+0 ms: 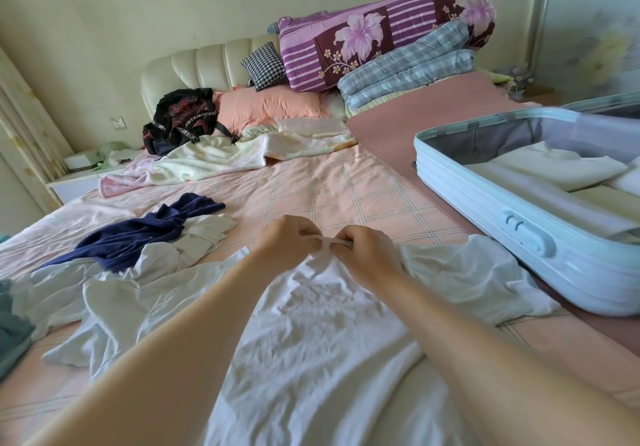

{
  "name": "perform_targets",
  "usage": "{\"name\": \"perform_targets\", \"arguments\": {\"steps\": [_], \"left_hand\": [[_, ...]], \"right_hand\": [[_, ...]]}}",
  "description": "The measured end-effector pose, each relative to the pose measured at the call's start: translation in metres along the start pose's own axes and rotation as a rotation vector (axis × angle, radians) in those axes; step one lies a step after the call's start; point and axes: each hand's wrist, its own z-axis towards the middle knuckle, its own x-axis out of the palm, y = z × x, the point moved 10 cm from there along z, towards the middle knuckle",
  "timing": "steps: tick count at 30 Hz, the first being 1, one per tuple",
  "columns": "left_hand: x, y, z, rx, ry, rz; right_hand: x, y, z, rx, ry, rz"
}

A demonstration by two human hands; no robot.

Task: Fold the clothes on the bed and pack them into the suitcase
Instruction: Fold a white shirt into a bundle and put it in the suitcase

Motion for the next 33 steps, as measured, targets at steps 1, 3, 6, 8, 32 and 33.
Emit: {"name": "perform_targets", "arguments": {"steps": [1,3,6,8,32,33], "left_hand": [[-0.007,0.003,0.002,0.011,-0.056,0.109],[-0.022,0.003,-0.001,0.026,-0.167,0.243],[-0.024,0.004,-0.004,0.063,-0.231,0.406],[-0.001,0.017,-0.003,0.026,-0.076,0.529],[-0.086,0.085,-0.010,-0.078,-0.339,0.812],[-0.097,0.088,-0.012,-0.128,-0.428,0.723]], "right_hand": [[-0.002,-0.002,0.001,-0.004,-0.023,-0.041],[-0.002,-0.006,0.003,-0.015,-0.038,-0.151],[0.010,-0.008,0.004,-0.045,0.038,-0.323],[0.014,-0.006,0.003,-0.084,0.051,-0.400],[0.007,0.033,0.026,-0.137,-0.157,-0.741],[0.006,0.031,0.028,-0.110,-0.167,-0.664]]}}
